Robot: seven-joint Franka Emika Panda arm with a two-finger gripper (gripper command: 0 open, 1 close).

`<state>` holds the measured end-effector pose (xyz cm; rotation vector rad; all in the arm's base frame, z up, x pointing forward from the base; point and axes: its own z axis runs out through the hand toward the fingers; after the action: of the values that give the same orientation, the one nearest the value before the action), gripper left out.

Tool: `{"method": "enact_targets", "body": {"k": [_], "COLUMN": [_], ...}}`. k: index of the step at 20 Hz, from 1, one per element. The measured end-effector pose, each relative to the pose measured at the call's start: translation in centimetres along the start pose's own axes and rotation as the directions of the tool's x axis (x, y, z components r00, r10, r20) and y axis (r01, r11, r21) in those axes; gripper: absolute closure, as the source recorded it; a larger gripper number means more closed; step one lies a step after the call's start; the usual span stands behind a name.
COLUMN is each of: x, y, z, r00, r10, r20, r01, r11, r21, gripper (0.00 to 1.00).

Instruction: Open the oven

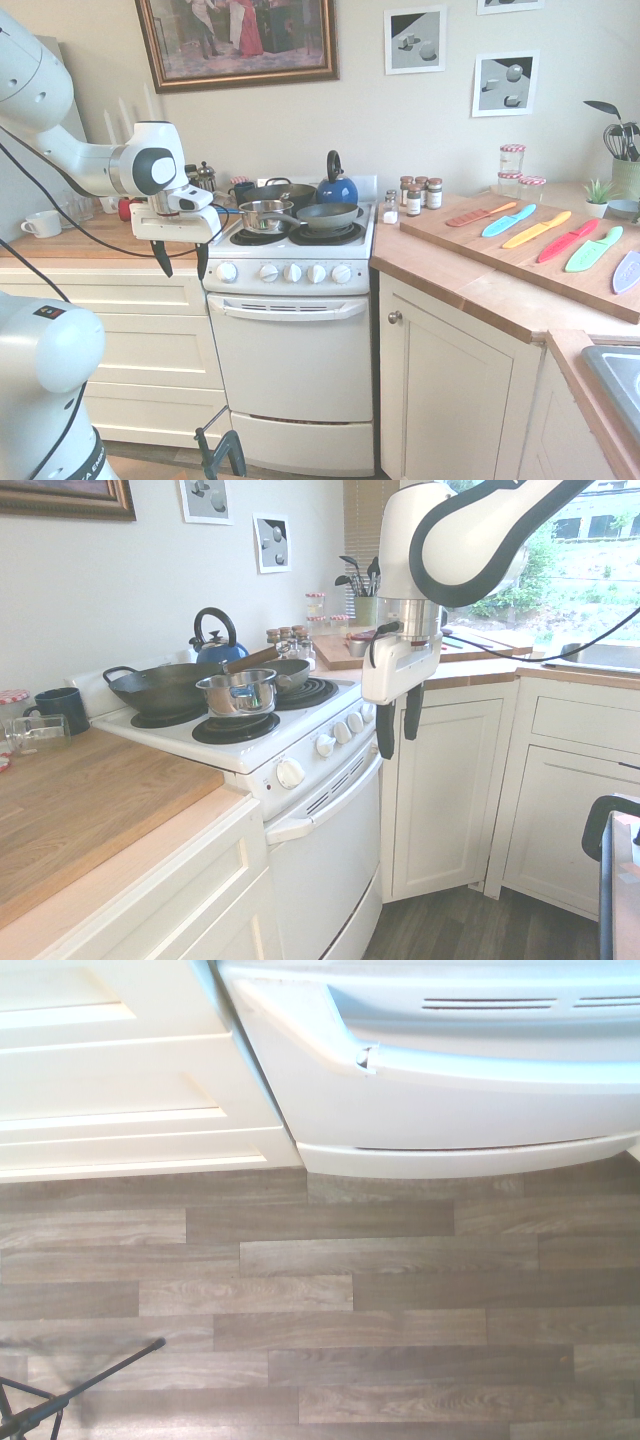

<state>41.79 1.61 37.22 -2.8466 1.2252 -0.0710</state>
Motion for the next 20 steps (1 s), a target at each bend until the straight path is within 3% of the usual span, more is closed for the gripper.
{"method": "enact_targets", "body": {"k": [5,12,20], "x": [0.7,6.1,14.6], "y": [0.5,1.0,-1.9], "z": [1.8,10.6,13.6], "r00": [0.999,0.995,0.985], "r10": [0.033,0.095,0.147], "r20": [0.019,0.029,-0.093], "r01": [-0.033,-0.094,-0.143], "r11": [0.999,0.995,0.988], "r21": [-0.008,-0.033,0.056], "gripper": [0.0,0.0,0.0]}}
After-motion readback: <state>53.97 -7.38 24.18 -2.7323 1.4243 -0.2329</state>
